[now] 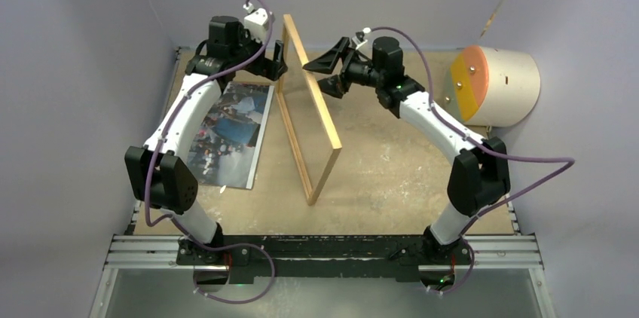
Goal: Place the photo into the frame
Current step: Turn over the photo frame at the center of the board, then move the photo frame item to the center of the board.
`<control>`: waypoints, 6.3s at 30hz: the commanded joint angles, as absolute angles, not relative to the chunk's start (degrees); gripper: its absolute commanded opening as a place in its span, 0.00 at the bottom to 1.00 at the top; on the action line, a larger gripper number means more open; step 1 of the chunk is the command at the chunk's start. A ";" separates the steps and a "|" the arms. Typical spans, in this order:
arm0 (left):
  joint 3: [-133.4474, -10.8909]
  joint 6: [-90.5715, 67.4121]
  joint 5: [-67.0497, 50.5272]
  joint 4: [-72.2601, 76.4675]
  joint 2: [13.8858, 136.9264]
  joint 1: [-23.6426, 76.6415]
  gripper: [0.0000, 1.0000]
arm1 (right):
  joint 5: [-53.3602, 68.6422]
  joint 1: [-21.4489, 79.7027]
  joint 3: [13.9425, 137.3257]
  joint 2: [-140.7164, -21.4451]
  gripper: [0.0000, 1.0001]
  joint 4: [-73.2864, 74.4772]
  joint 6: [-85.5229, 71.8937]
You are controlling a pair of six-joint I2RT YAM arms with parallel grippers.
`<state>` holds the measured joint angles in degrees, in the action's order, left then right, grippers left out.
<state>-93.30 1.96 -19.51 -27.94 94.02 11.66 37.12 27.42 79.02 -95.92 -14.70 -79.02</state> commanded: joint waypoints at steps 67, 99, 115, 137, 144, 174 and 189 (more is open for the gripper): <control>-52.65 24.15 2.84 -10.28 97.46 19.15 1.00 | 4.48 15.52 61.63 -105.92 0.64 17.78 -34.12; -88.84 27.13 -0.49 -33.99 99.82 -10.95 1.00 | -3.02 43.92 104.93 -116.97 0.89 19.95 -41.95; -81.94 33.47 26.71 -3.03 108.61 -17.24 0.83 | -0.09 48.24 124.26 -140.56 0.86 19.95 -49.58; -82.07 31.34 31.01 5.20 123.90 -16.61 0.84 | -0.15 48.24 116.36 -142.63 0.87 17.35 -52.79; -83.03 28.01 25.45 -5.24 124.12 -16.61 0.85 | 0.88 48.11 115.53 -142.95 0.87 16.78 -53.85; -69.07 28.29 15.72 -8.70 108.57 -16.83 0.86 | -5.73 42.38 108.58 -139.25 0.85 14.53 -64.00; -70.48 28.66 22.15 -3.14 110.39 -16.96 0.87 | -12.73 42.14 118.34 -145.56 0.86 21.84 -63.43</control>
<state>-72.05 28.18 17.61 -9.06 109.95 -16.82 -7.07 43.00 116.51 -140.46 13.06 -64.51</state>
